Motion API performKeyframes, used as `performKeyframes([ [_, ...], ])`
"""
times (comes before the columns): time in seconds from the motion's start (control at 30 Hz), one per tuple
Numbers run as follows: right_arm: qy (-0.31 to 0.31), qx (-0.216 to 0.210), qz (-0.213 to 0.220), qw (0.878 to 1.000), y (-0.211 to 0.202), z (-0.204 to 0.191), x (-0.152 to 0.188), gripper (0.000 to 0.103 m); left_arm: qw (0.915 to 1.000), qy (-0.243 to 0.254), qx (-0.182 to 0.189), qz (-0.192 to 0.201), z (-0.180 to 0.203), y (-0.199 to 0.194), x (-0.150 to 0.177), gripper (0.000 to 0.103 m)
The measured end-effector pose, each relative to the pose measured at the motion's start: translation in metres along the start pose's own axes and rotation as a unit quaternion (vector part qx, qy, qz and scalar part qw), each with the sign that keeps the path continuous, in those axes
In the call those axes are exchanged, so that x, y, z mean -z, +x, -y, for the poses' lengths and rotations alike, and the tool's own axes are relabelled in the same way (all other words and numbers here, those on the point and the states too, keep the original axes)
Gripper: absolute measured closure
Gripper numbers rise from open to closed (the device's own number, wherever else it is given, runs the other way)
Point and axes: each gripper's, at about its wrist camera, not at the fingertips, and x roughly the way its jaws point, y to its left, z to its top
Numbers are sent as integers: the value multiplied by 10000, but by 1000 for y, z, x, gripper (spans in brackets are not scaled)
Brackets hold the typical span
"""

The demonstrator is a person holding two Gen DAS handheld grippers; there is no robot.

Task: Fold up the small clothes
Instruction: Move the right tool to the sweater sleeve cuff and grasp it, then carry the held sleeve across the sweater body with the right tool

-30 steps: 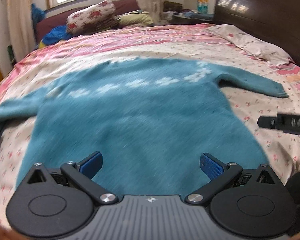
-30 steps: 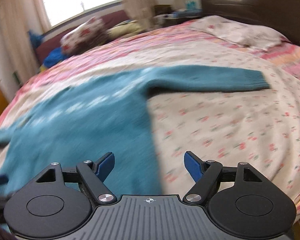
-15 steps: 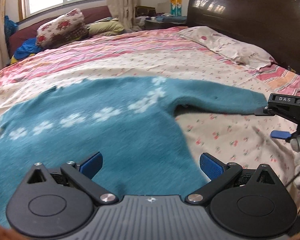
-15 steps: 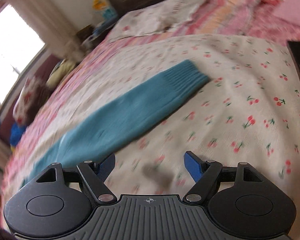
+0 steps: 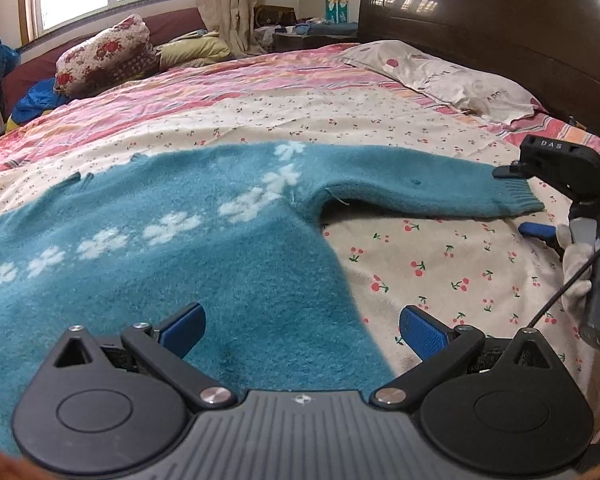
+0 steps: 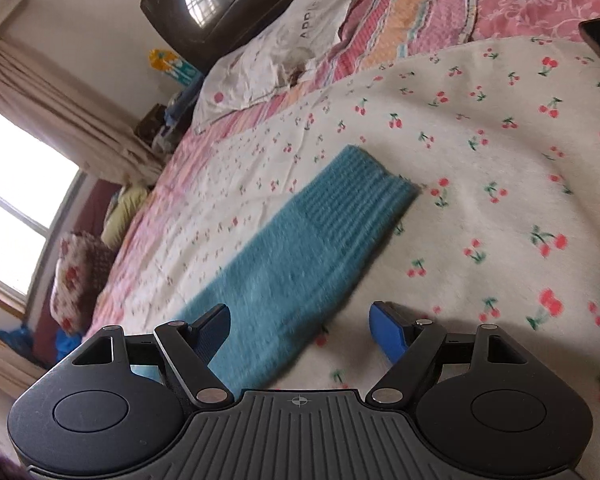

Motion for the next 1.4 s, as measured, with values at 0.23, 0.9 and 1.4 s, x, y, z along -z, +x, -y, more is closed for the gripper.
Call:
performKeyframes([
  [0.23,129,-38,119,9998,20,-7,-9,39,9999,-119,-8,-37,-7,4,2,0],
  [0.9,-1584,-1909,-585,9670,-4,-213,73,88,9920,-1091,-552,325,-133,-62,43,0],
  [1.4,-4796,-1674,-1558,8472,41,-328,323,88,9683,-2041,-1300,618,-239,-96,102,0],
])
